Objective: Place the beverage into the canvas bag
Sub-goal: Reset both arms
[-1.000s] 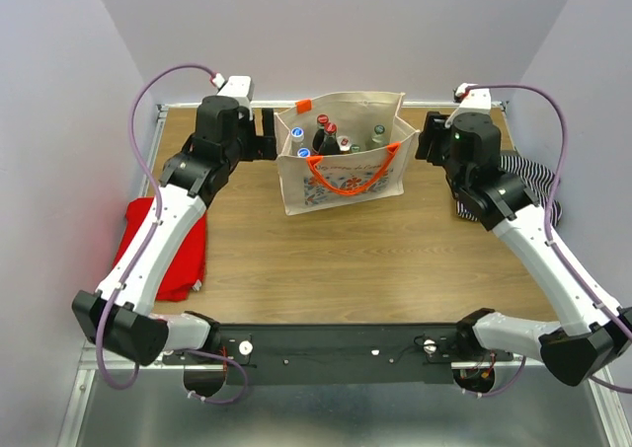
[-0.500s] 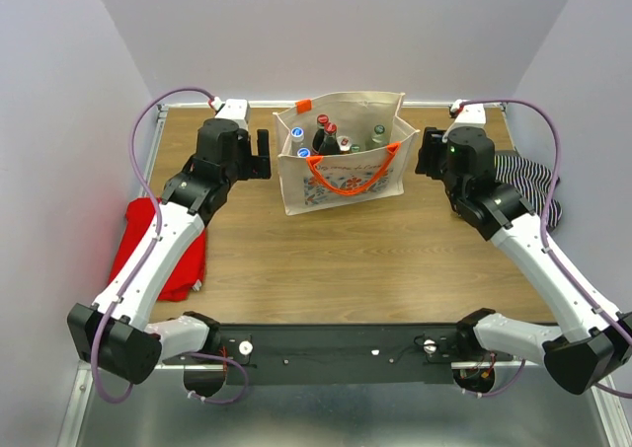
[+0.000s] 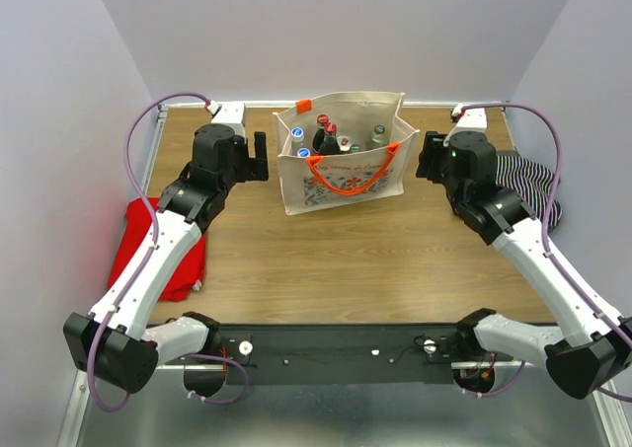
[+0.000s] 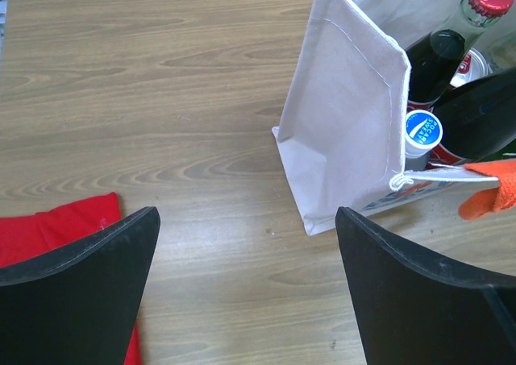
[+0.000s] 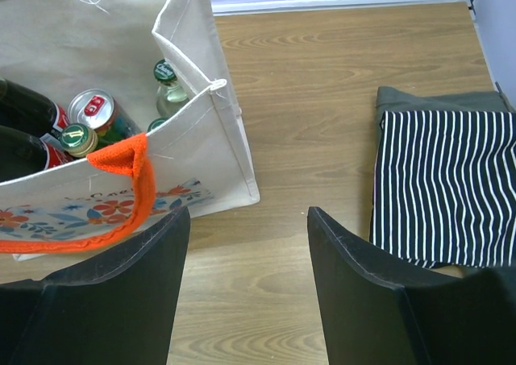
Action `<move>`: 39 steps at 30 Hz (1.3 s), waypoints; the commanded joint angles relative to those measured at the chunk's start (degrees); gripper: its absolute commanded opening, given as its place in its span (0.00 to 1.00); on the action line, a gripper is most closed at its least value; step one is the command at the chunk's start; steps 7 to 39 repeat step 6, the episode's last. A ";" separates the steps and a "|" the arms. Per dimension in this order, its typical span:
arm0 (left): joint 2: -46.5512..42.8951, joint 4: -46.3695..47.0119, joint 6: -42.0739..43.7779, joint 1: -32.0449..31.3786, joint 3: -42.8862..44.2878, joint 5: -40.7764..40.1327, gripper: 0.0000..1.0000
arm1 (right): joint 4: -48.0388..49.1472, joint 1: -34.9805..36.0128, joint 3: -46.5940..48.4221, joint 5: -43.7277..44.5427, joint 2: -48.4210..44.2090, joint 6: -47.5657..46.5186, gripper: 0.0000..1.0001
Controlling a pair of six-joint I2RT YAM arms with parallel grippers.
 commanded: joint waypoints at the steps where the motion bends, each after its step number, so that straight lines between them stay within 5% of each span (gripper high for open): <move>1: -1.90 2.12 0.43 0.16 -1.34 -0.81 0.99 | 1.14 -0.31 -1.49 0.76 -2.00 0.91 0.68; 39: -1.81 2.20 0.17 0.07 -1.78 -2.30 0.99 | 1.14 -0.31 -2.37 2.08 -2.88 1.08 0.68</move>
